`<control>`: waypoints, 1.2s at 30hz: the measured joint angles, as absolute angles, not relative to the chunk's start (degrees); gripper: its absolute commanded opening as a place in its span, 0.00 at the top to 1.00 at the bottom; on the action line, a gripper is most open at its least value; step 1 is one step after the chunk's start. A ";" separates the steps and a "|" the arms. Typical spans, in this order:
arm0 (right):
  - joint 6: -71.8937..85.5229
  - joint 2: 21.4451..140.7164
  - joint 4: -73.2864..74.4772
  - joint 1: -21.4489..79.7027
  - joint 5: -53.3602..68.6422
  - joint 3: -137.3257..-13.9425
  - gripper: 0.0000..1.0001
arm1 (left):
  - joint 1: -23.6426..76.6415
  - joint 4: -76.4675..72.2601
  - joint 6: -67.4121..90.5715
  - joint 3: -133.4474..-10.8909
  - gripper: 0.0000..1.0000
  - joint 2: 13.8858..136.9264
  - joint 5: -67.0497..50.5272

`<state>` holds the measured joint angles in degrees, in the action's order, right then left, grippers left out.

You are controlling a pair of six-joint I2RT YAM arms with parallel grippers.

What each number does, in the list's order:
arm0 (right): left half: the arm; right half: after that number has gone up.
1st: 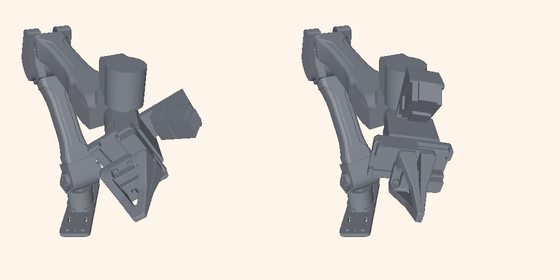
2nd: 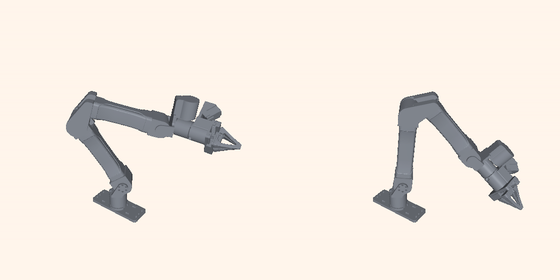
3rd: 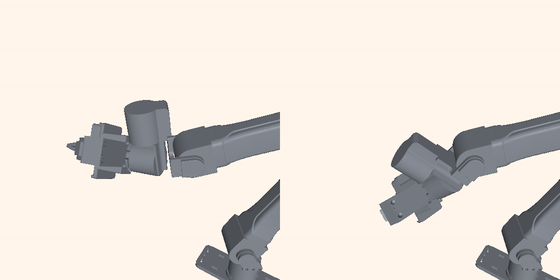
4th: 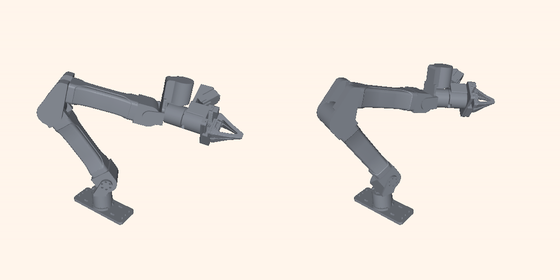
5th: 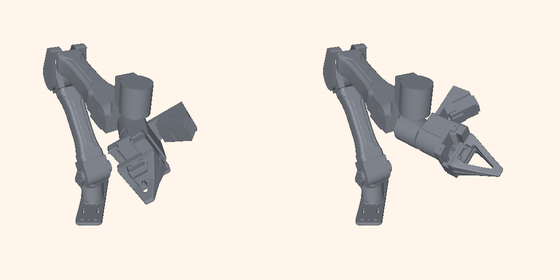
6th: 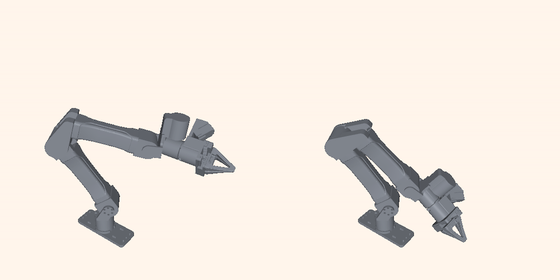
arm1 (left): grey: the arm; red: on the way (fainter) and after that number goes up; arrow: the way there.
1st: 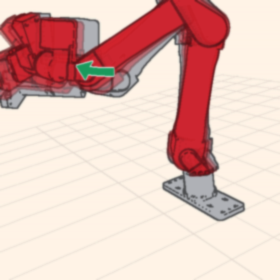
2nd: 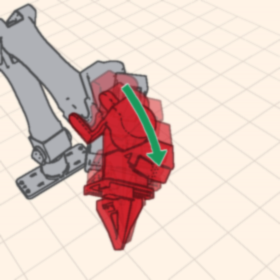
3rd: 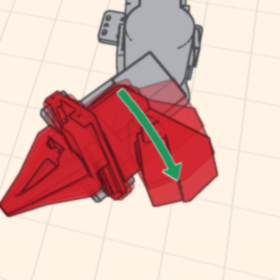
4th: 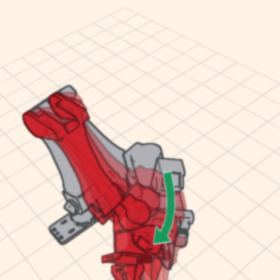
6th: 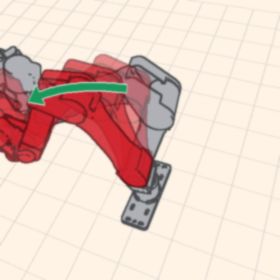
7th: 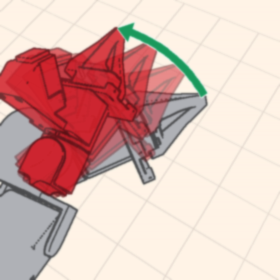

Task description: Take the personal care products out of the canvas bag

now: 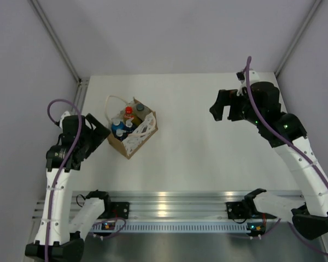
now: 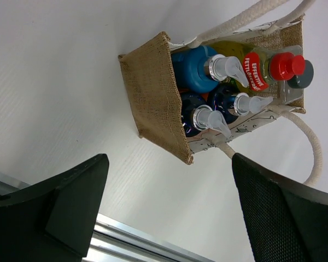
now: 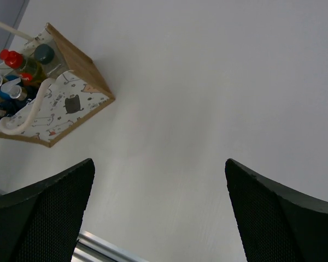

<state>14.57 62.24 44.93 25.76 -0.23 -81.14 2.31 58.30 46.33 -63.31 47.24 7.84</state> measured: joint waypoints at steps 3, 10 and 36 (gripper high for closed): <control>14.59 62.74 44.88 25.76 0.47 -81.14 0.01 | 2.31 58.30 48.64 -63.26 0.02 49.10 8.40; 15.31 63.90 42.81 25.78 11.44 -81.01 0.00 | 2.31 58.04 52.66 -63.16 0.02 57.82 11.46; 14.96 88.73 38.59 49.52 8.40 -103.04 0.02 | 1.93 36.97 54.08 -51.40 1.00 65.36 10.24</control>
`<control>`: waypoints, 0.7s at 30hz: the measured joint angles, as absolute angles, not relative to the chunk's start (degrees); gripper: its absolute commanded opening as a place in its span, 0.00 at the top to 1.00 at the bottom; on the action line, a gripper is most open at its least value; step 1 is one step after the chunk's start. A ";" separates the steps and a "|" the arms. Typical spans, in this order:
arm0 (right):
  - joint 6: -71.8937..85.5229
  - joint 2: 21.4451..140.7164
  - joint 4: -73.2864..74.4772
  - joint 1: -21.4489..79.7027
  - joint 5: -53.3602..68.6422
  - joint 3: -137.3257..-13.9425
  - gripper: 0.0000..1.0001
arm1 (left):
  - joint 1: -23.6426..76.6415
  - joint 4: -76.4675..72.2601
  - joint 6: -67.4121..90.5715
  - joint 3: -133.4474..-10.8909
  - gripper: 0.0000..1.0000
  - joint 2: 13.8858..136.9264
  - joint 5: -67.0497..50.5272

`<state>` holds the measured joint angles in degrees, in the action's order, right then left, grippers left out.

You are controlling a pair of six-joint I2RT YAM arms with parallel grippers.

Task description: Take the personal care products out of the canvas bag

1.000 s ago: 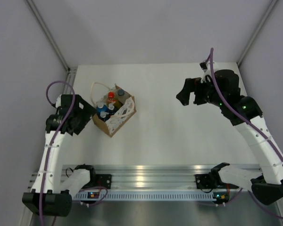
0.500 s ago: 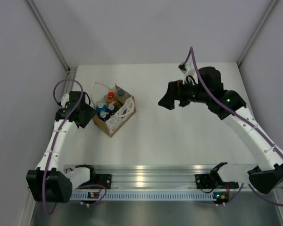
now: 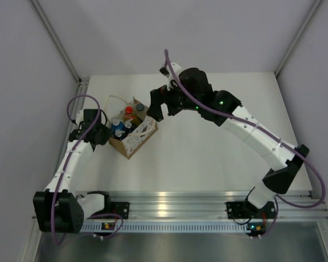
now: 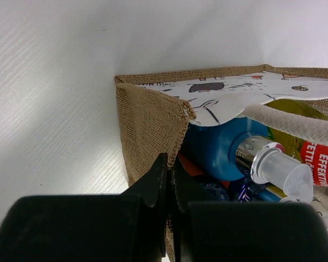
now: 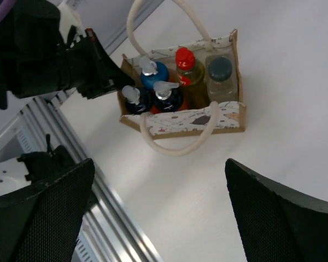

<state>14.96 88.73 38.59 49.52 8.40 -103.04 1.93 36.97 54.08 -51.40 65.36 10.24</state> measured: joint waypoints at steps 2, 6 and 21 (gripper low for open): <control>14.22 93.25 38.54 50.30 5.58 -106.91 0.05 | 1.91 36.64 54.06 -51.18 1.00 65.21 10.00; 12.38 102.28 38.52 50.52 2.22 -114.13 0.16 | 1.91 36.49 54.02 -51.16 1.00 65.21 9.78; 7.49 115.02 38.63 59.16 -2.24 -121.05 0.34 | 1.80 36.14 54.11 -50.96 1.00 65.17 9.21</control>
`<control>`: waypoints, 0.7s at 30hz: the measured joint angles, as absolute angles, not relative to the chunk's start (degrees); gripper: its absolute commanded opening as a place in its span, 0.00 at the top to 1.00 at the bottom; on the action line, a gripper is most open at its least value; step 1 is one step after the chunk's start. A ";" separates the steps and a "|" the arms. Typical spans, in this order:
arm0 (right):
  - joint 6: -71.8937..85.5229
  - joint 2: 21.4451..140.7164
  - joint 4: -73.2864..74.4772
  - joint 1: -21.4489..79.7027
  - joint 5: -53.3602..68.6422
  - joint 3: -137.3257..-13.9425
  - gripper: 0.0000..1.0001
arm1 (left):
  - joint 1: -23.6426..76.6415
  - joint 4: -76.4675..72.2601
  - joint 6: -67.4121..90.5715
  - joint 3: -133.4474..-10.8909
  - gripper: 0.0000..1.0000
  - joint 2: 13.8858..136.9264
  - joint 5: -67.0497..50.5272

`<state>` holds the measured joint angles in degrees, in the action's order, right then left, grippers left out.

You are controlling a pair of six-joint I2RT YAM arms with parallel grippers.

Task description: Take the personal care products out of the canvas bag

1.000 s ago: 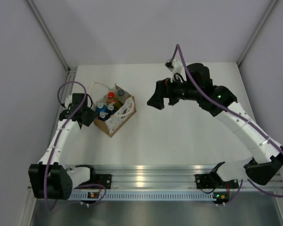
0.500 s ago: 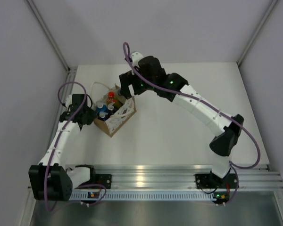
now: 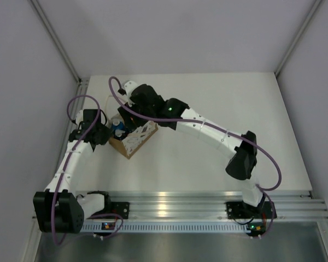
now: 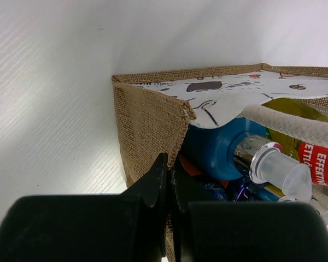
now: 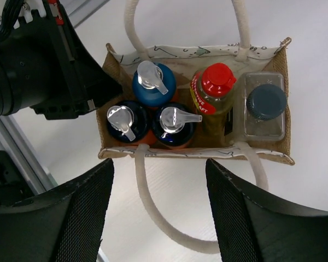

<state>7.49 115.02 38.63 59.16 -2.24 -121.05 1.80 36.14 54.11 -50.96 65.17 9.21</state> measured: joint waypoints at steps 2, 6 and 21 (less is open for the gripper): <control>8.23 116.11 38.63 59.94 -4.12 -121.80 0.33 | 1.80 36.14 54.13 -50.96 1.00 65.17 9.21; 10.11 118.72 38.59 60.88 -8.97 -123.70 0.35 | 1.80 36.14 54.17 -50.96 1.00 65.17 9.21; 24.99 121.69 38.59 60.99 -22.59 -125.99 0.45 | 1.80 35.94 55.18 -50.98 1.00 65.54 9.21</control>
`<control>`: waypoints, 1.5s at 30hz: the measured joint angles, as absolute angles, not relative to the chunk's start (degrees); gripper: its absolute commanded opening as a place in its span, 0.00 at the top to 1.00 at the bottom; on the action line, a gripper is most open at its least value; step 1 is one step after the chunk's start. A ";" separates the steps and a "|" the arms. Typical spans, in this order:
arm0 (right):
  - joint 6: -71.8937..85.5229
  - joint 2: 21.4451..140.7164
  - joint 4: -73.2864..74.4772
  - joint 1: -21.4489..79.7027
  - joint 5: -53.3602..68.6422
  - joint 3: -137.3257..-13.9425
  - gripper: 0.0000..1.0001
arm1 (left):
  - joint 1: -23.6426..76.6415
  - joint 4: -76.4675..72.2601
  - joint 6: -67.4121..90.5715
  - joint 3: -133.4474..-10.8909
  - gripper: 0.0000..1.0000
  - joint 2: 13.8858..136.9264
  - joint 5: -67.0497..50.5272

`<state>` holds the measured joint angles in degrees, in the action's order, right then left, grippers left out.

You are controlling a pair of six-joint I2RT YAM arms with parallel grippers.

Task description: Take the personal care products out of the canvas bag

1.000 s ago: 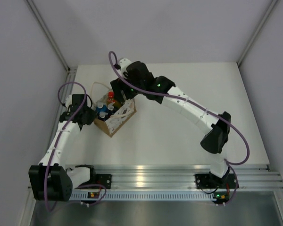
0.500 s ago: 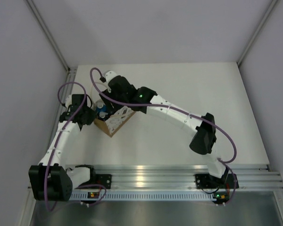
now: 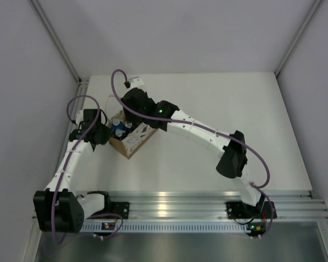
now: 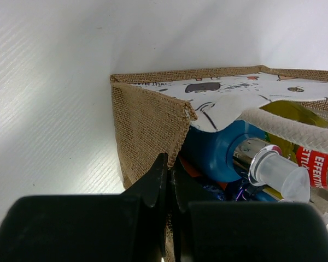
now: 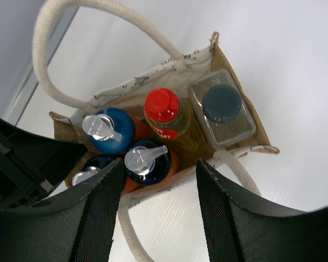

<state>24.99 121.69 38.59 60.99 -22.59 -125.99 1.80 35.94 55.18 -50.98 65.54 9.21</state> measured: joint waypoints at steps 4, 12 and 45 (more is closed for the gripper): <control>23.66 124.77 38.24 60.55 -22.55 -130.89 0.48 | 1.80 35.94 55.37 -50.98 1.00 65.58 9.21; 17.30 127.90 36.03 57.08 -16.08 -132.57 0.53 | 1.80 35.88 55.33 -51.16 1.00 65.93 9.21; 4.45 131.92 33.34 54.85 -5.89 -134.06 0.62 | 1.83 35.40 52.73 -51.64 1.00 66.74 9.23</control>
